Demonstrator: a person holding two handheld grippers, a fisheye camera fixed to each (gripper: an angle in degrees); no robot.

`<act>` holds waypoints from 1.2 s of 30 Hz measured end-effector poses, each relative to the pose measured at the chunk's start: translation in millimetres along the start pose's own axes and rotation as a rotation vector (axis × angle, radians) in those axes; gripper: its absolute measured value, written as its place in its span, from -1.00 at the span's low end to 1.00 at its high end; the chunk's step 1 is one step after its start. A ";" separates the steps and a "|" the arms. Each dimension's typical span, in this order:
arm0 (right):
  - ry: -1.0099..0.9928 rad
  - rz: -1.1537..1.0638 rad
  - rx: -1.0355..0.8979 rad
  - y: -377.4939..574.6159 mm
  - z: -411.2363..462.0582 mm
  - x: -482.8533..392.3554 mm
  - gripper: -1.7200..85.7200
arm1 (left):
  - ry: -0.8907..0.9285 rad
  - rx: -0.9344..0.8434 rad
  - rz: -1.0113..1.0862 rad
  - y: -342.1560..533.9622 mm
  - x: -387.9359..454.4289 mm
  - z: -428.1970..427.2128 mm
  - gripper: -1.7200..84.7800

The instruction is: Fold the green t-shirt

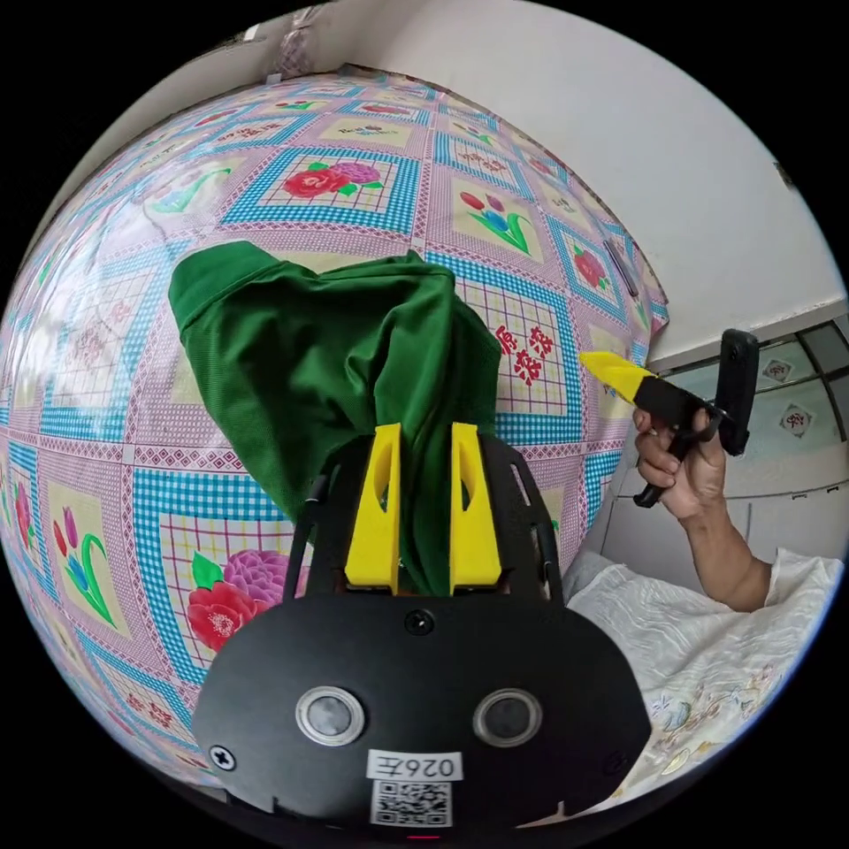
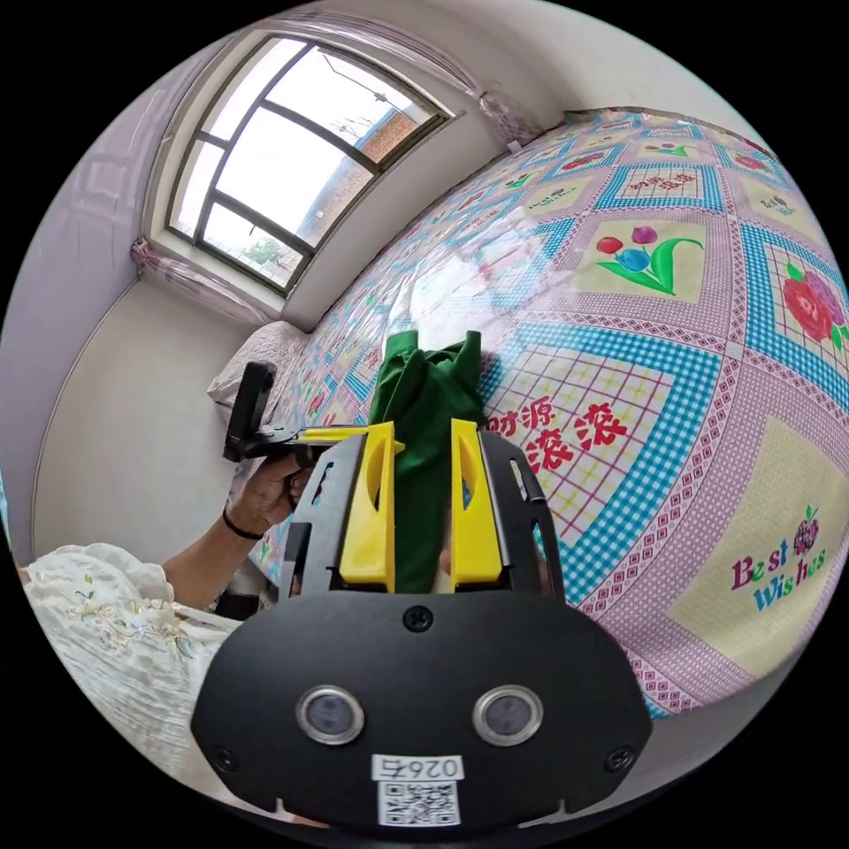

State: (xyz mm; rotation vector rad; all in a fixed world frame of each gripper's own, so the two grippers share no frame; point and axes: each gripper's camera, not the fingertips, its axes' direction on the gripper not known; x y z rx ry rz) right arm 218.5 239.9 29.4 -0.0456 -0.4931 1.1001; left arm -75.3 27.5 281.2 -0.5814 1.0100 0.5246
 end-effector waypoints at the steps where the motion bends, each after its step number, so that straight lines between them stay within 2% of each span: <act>1: 0.017 0.019 -0.018 -19.4 17.4 3.6 -0.80 | 0.008 0.025 -0.010 2.2 -5.1 -5.2 -0.87; 9: 0.013 0.120 -0.091 -128.6 115.6 26.3 -0.81 | 0.288 0.218 -0.193 59.0 -77.0 -47.0 -0.90; 14: 0.057 0.116 -0.163 -169.3 170.1 18.4 -0.77 | 0.401 0.260 -0.262 73.9 -108.8 -51.9 -0.89; 16: 0.078 0.069 -0.289 -178.9 207.3 13.3 -0.85 | 0.429 0.269 -0.286 74.0 -119.2 -51.9 -0.89; 19: 0.175 -0.004 -0.310 -179.2 218.4 6.4 -0.98 | 0.465 0.281 -0.323 79.1 -135.3 -56.3 -0.90; 25: 0.235 -0.002 -0.187 -164.6 173.6 24.6 -0.99 | 0.438 0.289 -0.420 113.4 -177.4 -74.7 -0.92; 30: 0.297 0.030 -0.232 -150.8 167.8 54.1 -0.99 | 0.360 0.274 -0.583 154.9 -220.6 -88.1 -0.91; 32: 0.298 0.028 -0.241 -147.5 167.7 58.1 -0.97 | 0.309 0.329 -0.694 177.0 -238.7 -103.0 -0.93; 34: 0.325 0.017 -0.195 -147.6 158.9 53.6 -0.88 | 0.211 0.459 -0.811 202.1 -253.9 -136.6 -0.91; 36: 0.302 -0.008 -0.132 -151.4 150.7 44.3 -0.82 | 0.114 0.517 -0.806 200.0 -256.6 -162.5 -0.85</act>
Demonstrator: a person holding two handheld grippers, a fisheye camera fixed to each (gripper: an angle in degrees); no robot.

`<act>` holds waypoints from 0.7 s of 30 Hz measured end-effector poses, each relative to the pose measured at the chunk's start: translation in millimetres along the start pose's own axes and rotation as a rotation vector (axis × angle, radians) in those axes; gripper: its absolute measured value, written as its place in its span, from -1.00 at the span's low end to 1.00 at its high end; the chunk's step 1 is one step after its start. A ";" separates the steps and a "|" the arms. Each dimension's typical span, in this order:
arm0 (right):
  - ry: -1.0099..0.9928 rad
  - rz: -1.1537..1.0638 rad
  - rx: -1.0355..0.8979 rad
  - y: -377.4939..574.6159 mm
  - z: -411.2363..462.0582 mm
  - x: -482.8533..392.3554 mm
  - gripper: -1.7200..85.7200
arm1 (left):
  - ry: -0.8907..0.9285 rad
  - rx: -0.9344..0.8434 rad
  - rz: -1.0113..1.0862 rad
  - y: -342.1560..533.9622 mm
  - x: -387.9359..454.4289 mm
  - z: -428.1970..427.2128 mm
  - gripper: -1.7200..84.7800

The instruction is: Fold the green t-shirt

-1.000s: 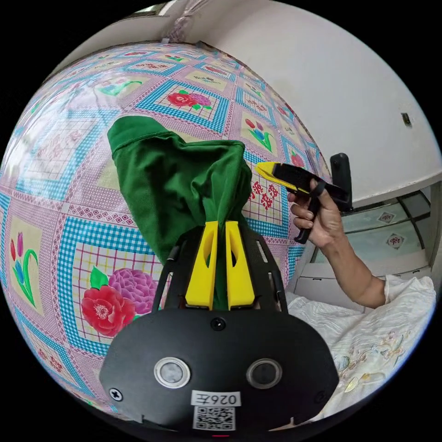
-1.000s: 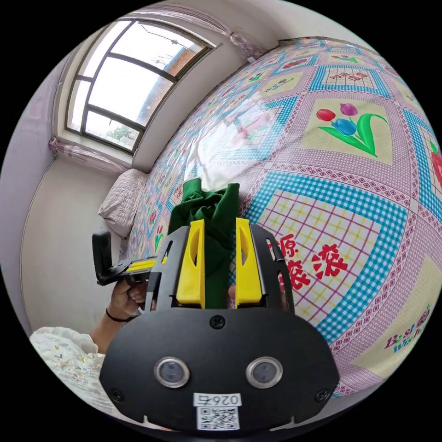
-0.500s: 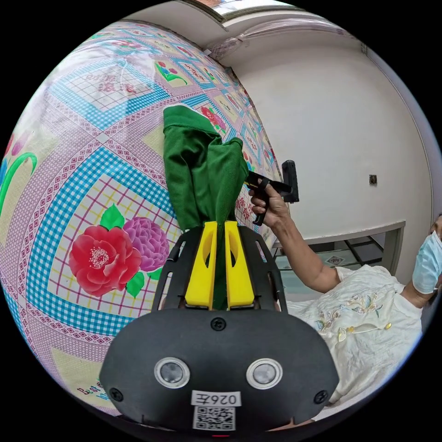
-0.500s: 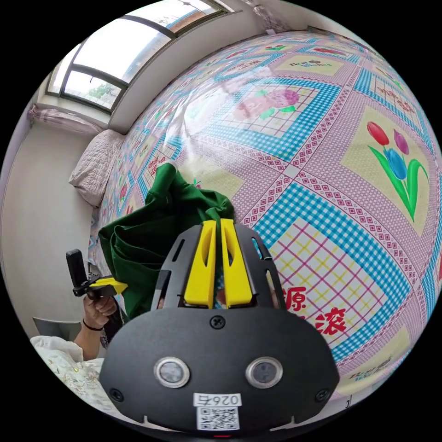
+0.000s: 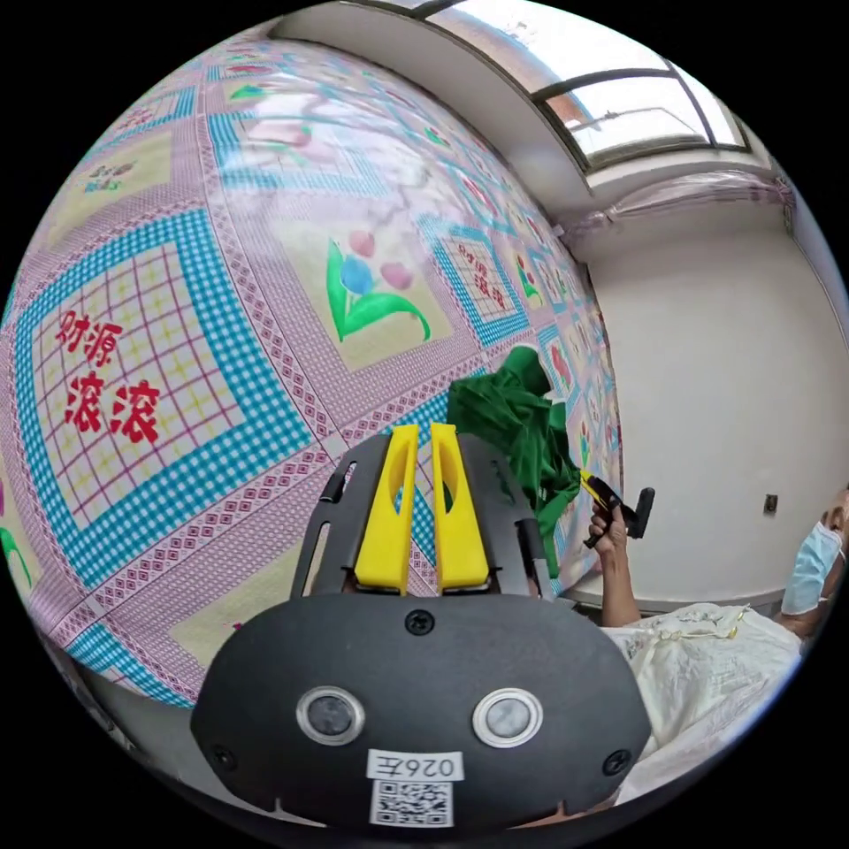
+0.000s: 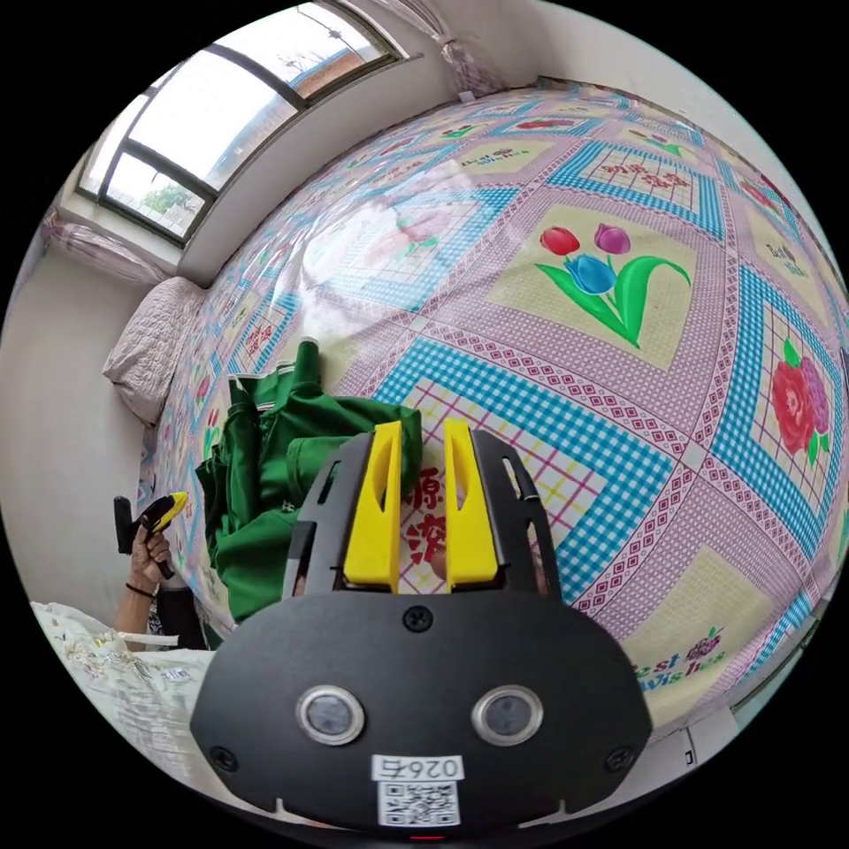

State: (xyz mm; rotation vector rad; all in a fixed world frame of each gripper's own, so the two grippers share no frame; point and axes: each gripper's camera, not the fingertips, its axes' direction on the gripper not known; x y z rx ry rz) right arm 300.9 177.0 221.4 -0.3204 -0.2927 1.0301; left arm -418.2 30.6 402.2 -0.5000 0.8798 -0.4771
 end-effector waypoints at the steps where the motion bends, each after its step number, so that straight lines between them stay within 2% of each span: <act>1: -0.047 -0.037 0.038 -4.5 -4.1 -8.4 -0.81 | -0.057 0.006 0.054 -13.6 13.2 -3.2 -0.78; 4: -0.175 -0.154 0.039 -24.5 8.9 -37.3 -0.76 | -0.143 -0.080 0.254 -53.9 60.7 24.8 -0.63; 7: -0.140 -0.296 -0.037 -42.5 44.9 -70.9 -0.75 | -0.100 -0.214 0.435 -88.1 106.3 78.7 -0.59; 9: -0.123 -0.366 -0.096 -48.8 70.0 -87.2 -0.75 | -0.059 -0.318 0.469 -105.2 121.8 114.0 -0.60; 11: -0.122 -0.415 -0.160 -51.3 95.7 -99.6 -0.75 | -0.044 -0.442 0.454 -119.3 126.6 148.3 -0.64; 13: -0.098 -0.478 -0.262 -46.6 130.2 -115.4 -0.84 | -0.095 -0.490 0.459 -136.5 128.8 156.2 -0.88; 15: -0.011 -0.535 -0.209 -38.1 129.7 -126.4 -0.94 | -0.034 -0.619 0.453 -138.9 125.3 168.8 -0.96; 18: -0.021 -0.522 -0.230 -27.9 133.4 -128.8 -0.99 | -0.047 -0.617 0.498 -133.9 129.2 163.2 -0.97; 21: -0.060 -0.505 -0.208 -13.9 125.7 -127.4 -0.98 | -0.068 -0.530 0.544 -121.8 138.3 145.6 -0.95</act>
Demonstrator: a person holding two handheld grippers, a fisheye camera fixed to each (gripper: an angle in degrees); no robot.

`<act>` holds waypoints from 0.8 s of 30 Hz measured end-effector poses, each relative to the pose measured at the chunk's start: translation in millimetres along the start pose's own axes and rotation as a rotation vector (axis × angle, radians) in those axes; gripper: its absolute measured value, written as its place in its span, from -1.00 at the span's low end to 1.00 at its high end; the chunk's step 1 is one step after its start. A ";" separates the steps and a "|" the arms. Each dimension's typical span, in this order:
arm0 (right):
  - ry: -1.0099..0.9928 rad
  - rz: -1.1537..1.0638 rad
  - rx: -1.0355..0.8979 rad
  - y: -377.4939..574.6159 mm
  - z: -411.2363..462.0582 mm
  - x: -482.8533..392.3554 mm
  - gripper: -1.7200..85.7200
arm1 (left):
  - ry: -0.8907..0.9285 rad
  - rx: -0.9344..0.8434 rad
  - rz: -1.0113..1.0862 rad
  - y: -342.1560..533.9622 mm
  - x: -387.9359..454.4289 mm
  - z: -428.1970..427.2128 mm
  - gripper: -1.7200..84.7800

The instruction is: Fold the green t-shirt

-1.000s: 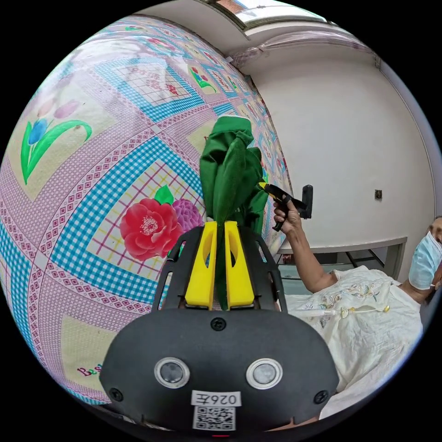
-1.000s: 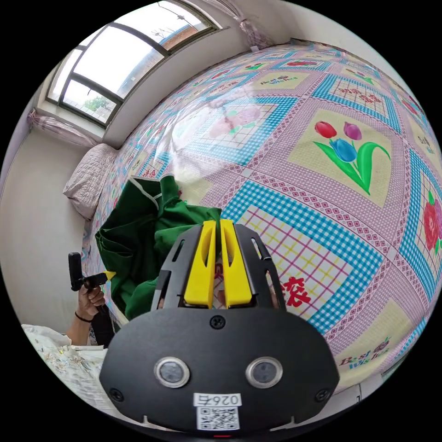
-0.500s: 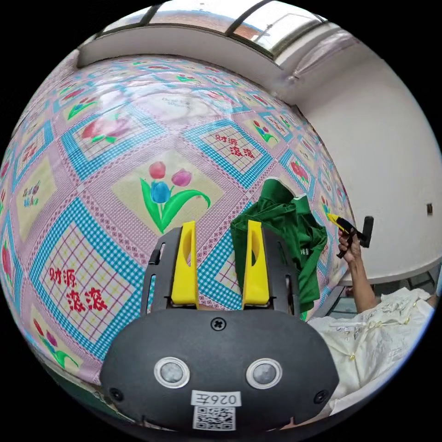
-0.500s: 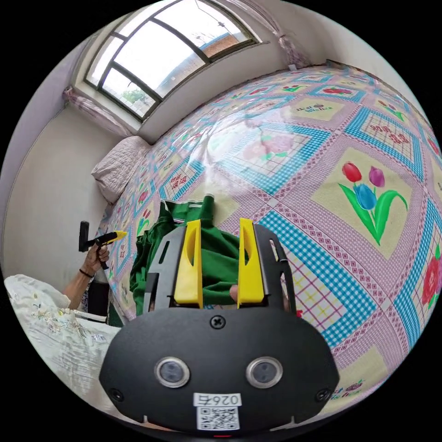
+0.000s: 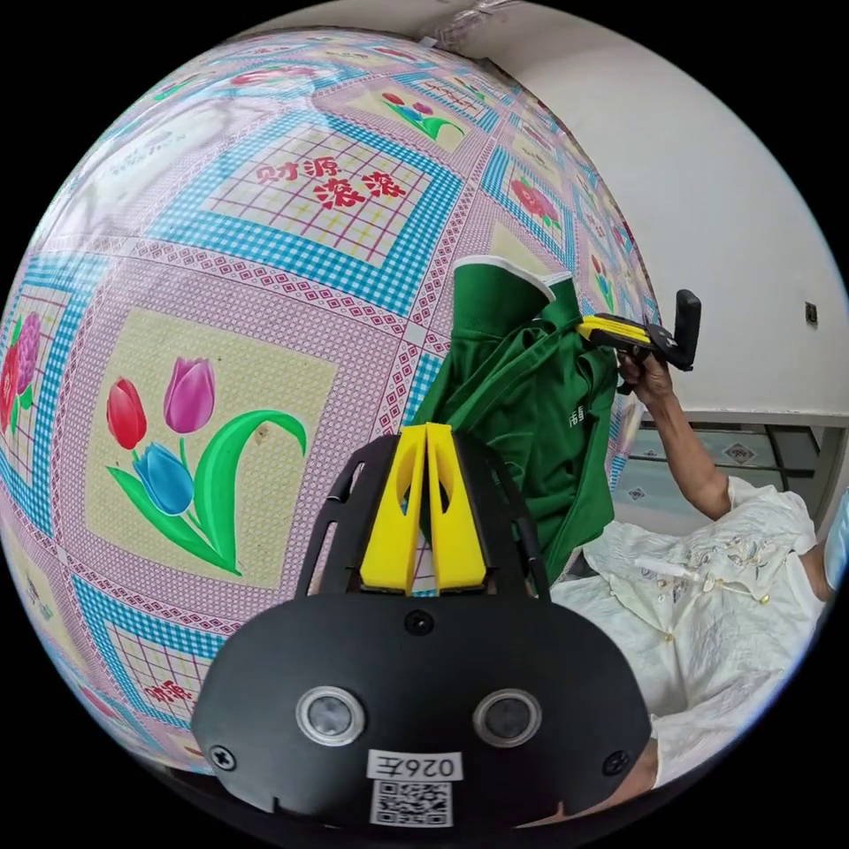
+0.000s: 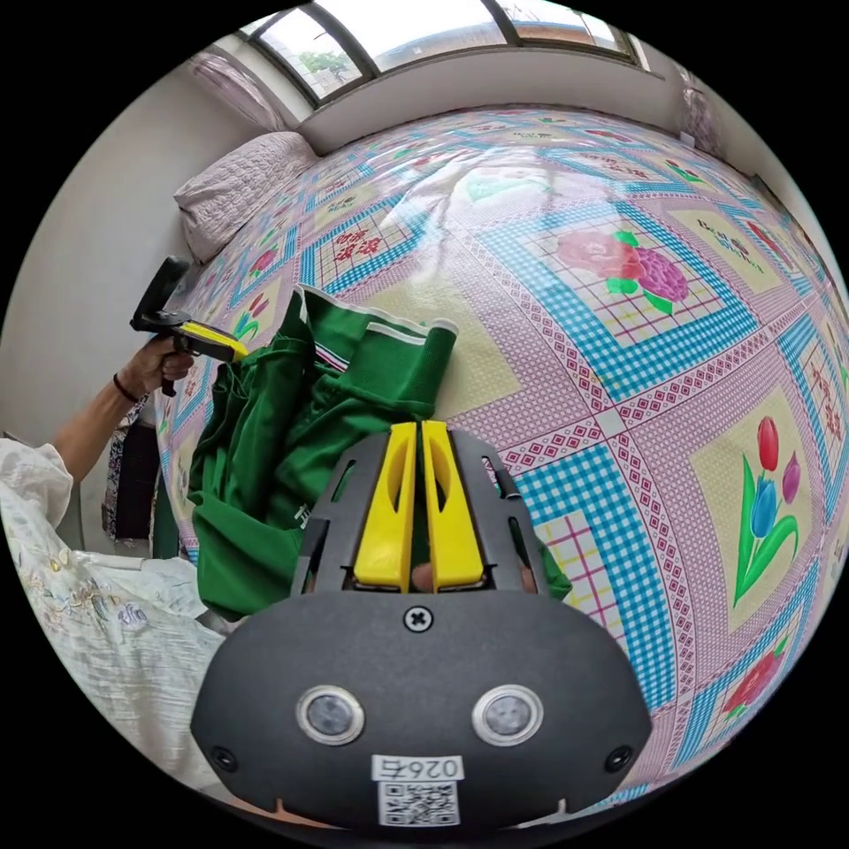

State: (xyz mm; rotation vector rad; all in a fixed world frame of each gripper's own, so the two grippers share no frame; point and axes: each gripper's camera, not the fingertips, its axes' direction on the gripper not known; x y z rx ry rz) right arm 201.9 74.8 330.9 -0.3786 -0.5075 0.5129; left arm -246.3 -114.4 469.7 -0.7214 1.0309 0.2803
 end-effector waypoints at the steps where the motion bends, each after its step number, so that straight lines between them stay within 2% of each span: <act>1: -0.010 -0.016 0.005 5.6 -0.9 -5.8 -0.96 | -0.022 0.006 0.018 2.8 6.5 0.1 -0.90; 4: -0.023 -0.023 -0.009 18.4 4.9 -17.4 -0.87 | -0.032 -0.035 0.053 1.6 18.7 9.0 -0.73; 6: -0.057 -0.012 -0.030 26.7 13.2 -20.6 -0.87 | -0.018 -0.053 0.050 0.6 21.6 10.0 -0.71; 8: -0.073 0.015 -0.020 37.4 18.8 -21.4 -0.92 | -0.051 -0.075 0.034 1.1 22.0 11.3 -0.77; 10: -0.098 0.062 0.010 54.2 24.5 -18.8 -0.98 | -0.024 -0.133 0.016 3.0 18.0 18.1 -0.92; 14: -0.166 0.131 0.060 80.5 26.9 -16.3 -0.99 | 0.018 -0.111 0.019 17.2 14.4 18.3 -0.95; 20: -0.170 0.133 0.222 124.5 -18.4 -55.0 -1.00 | -0.028 0.104 0.080 66.9 48.7 -14.9 -0.97; 24: -0.093 0.039 0.443 160.6 -103.9 -131.0 -1.00 | -0.066 0.346 0.154 116.8 104.5 -75.3 -0.97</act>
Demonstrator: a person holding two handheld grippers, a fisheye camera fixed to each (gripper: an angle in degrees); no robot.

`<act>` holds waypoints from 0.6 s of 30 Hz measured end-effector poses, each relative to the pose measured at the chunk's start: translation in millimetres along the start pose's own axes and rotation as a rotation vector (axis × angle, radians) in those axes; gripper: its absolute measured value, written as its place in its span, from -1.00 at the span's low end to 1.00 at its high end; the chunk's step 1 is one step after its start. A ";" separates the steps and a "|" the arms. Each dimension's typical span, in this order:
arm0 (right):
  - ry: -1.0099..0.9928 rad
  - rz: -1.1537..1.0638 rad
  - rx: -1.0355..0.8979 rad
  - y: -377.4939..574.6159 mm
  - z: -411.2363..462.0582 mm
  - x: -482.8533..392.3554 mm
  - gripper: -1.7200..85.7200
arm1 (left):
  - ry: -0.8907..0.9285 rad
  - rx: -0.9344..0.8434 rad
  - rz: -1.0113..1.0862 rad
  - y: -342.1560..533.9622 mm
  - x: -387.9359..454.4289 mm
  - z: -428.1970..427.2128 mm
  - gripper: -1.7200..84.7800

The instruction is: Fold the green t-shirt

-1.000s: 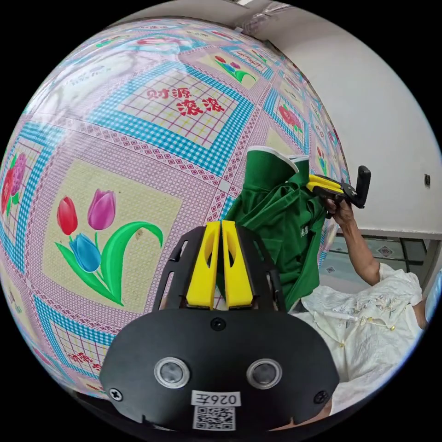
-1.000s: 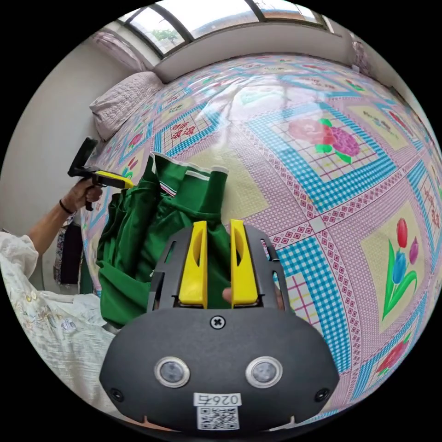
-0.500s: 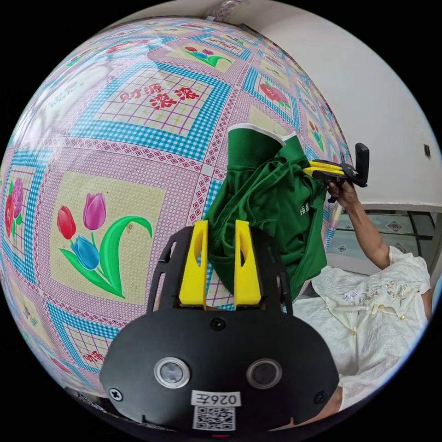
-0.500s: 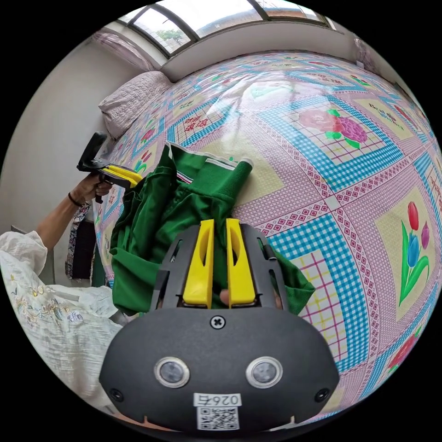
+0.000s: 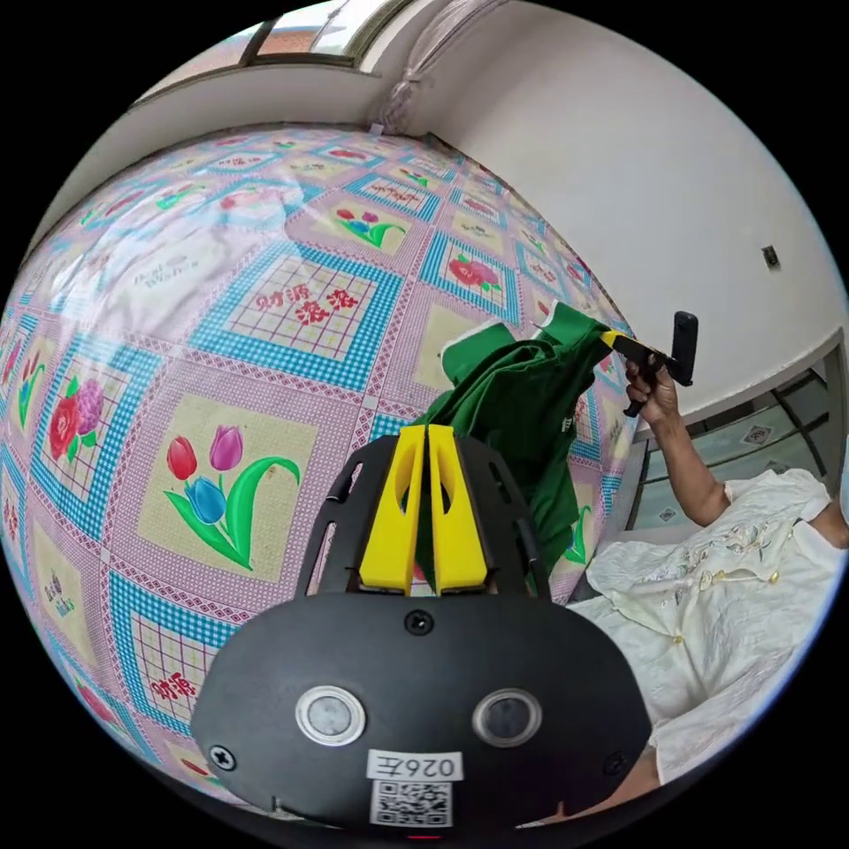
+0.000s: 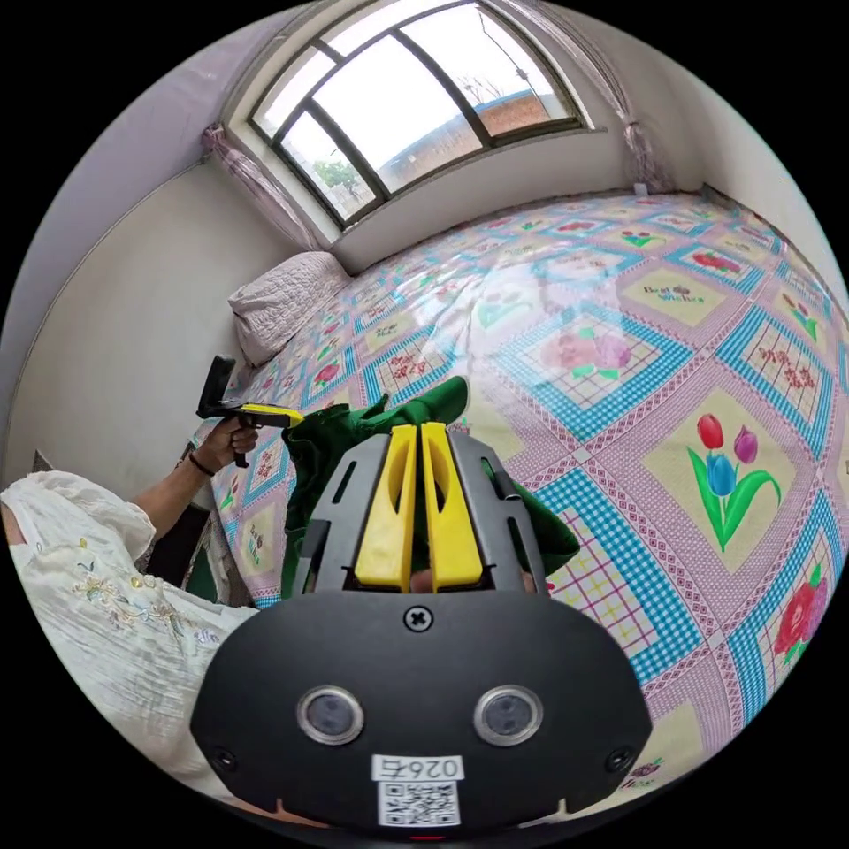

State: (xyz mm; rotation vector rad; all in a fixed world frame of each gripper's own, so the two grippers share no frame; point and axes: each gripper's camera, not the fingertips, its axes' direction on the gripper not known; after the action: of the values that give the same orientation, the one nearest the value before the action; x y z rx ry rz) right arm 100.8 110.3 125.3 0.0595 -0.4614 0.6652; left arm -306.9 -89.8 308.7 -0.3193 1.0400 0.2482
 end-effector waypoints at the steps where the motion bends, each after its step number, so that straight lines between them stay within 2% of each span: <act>1: 0.023 -0.057 0.061 2.1 -25.5 -27.6 -1.00 | -0.014 0.089 0.034 5.7 21.2 -29.8 -0.97; 4: 0.212 -0.160 0.015 5.4 -44.9 -81.5 -0.99 | -0.085 0.260 0.132 21.7 77.1 -103.7 -0.97; 5: 0.209 -0.169 0.032 7.2 -53.5 -91.6 -0.99 | -0.103 0.285 0.154 25.3 89.0 -117.6 -0.97; 7: 0.229 -0.237 0.206 19.9 -108.2 -145.9 -0.99 | -0.195 0.378 0.242 43.5 140.4 -171.8 -0.97; 9: 0.288 -0.304 0.296 27.9 -141.0 -190.5 -0.99 | -0.254 0.437 0.324 60.0 180.3 -209.4 -0.97; 12: 0.362 -0.400 0.393 42.2 -191.3 -262.6 -0.99 | -0.347 0.488 0.431 87.2 240.3 -262.5 -0.97; 14: 0.450 -0.440 0.373 46.2 -206.8 -300.2 -0.99 | -0.382 0.518 0.481 103.2 269.1 -288.1 -0.97; 18: 0.537 -0.496 0.546 91.5 -269.3 -385.7 -0.99 | -0.454 0.628 0.540 141.4 326.4 -336.7 -0.97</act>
State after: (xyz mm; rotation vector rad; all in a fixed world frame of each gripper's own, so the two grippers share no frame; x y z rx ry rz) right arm -114.9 11.6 -291.1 0.4841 0.2621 0.2789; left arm -467.8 -68.2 -153.4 0.5753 0.6857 0.4364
